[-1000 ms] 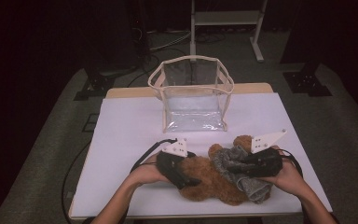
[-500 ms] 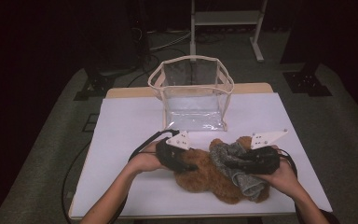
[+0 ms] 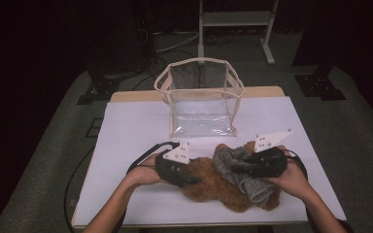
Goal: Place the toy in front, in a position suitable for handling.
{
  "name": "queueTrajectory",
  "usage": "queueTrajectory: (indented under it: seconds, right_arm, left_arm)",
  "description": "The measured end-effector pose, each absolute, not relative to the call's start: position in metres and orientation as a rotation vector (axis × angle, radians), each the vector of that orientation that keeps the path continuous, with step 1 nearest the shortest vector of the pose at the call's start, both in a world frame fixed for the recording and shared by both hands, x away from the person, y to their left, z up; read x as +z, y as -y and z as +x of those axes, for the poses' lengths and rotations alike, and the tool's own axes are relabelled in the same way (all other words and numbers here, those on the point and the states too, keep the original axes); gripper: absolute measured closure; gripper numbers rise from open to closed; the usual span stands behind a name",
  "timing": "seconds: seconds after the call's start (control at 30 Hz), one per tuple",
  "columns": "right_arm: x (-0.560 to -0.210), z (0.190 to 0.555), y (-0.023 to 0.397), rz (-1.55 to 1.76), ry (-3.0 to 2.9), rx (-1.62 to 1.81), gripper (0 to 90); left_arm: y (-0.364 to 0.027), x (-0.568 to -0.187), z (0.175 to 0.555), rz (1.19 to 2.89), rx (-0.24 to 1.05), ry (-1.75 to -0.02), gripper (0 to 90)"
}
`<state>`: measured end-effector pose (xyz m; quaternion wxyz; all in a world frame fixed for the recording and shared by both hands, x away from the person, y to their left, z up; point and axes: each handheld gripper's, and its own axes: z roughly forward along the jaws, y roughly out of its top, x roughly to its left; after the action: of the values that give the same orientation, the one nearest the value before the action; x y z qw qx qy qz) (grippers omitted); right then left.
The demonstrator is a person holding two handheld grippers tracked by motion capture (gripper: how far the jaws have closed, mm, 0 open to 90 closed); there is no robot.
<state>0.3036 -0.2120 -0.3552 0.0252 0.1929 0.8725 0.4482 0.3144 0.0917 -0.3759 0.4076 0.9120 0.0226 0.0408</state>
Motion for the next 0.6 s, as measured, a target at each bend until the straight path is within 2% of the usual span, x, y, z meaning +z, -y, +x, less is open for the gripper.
queueTrajectory:
  seconds: [0.13,0.27,0.47,0.6]
  right_arm:
    - [-0.345,0.322,0.217,0.640,-2.668,1.364,76.5]
    - [-0.361,0.335,0.217,0.697,-2.728,1.325,76.8]
    - [-0.367,0.312,0.218,0.633,-2.716,1.399,77.1]
    - [-0.365,0.294,0.216,0.570,-2.718,1.411,77.3]
  left_arm:
    - [-0.096,-0.378,0.306,2.289,0.109,-0.039,45.4]
    - [-0.099,-0.379,0.303,2.277,0.114,-0.050,42.3]
    - [-0.097,-0.373,0.304,2.275,0.125,-0.078,20.8]
    - [-0.087,-0.375,0.304,2.282,0.074,-0.079,13.3]
